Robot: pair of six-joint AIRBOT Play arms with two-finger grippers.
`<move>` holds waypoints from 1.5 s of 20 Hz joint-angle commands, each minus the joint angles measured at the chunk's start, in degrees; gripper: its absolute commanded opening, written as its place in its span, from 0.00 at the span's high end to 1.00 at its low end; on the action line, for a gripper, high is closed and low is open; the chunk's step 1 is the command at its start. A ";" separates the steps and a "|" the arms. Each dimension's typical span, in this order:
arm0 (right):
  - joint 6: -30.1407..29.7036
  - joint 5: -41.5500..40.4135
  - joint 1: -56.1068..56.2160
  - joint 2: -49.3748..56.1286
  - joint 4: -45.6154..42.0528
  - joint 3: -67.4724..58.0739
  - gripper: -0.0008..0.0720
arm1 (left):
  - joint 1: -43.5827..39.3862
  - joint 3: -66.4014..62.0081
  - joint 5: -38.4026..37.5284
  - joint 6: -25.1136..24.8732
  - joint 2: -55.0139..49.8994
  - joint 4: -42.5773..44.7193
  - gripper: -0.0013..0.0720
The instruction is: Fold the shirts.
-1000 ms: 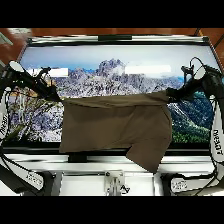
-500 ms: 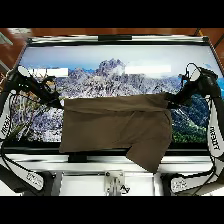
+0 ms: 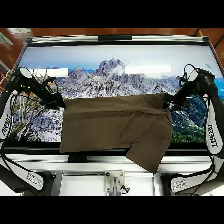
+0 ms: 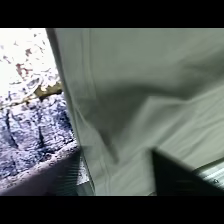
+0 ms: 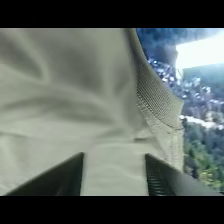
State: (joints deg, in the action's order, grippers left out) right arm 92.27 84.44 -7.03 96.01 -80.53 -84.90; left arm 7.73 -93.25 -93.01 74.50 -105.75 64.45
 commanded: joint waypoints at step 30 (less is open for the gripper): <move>-10.91 4.22 -22.97 -21.59 9.60 12.13 0.28 | 15.10 66.84 18.08 -9.81 35.91 -5.81 0.15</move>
State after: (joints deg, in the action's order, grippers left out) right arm 81.38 88.49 -29.98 74.46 -71.26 -72.79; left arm 22.83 -28.21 -79.02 65.47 -69.80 58.81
